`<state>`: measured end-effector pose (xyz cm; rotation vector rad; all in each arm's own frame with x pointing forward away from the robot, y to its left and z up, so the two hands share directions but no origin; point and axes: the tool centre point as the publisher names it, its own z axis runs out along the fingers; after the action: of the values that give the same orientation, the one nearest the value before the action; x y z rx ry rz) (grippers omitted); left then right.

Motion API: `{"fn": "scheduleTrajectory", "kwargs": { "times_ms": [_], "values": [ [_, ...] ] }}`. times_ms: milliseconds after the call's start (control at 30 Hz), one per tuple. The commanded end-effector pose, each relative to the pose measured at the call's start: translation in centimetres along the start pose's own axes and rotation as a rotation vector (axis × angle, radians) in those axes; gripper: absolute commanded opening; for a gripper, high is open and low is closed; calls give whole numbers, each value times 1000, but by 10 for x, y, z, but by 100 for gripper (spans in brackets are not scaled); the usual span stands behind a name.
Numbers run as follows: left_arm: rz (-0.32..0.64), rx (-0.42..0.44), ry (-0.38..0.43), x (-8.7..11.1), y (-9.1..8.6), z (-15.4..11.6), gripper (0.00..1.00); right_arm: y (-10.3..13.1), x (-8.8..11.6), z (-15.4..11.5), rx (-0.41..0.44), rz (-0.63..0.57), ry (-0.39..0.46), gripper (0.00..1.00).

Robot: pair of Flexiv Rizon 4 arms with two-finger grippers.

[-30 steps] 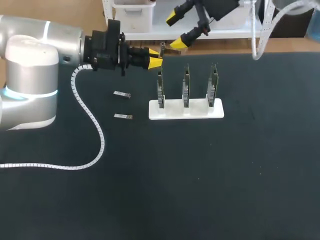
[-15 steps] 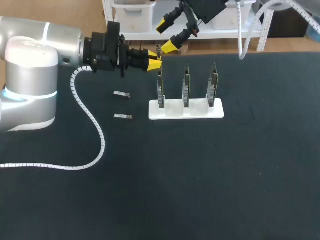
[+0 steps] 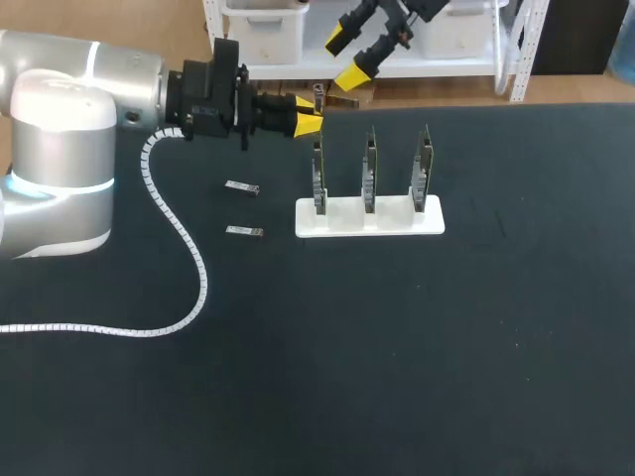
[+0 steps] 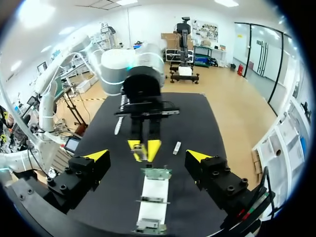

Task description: Pick up the optical module with the left hand, and insert it into the network port with the right hand.

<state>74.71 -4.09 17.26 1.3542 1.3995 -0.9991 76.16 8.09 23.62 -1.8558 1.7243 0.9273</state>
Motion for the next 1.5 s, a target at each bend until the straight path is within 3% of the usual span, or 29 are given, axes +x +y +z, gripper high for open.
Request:
{"fn": "scheduleTrajectory", "kwargs": {
  "times_ms": [33, 400, 667, 1067, 1500],
  "values": [
    [-1, 1, 3, 0, 1, 0, 0, 39, 5, 0, 165, -2, -4, 100],
    [-1, 1, 3, 0, 1, 0, 0, 60, 10, 12, 212, -48, 15, 100],
    [-1, 1, 3, 0, 1, 0, 0, 61, 11, 12, 260, -57, 15, 100],
    [-1, 1, 3, 0, 1, 0, 0, 53, 6, 18, 259, -99, -5, 100],
    [-1, 1, 3, 0, 1, 0, 0, 39, -4, 26, 191, -113, -21, 100]
  ]
}}
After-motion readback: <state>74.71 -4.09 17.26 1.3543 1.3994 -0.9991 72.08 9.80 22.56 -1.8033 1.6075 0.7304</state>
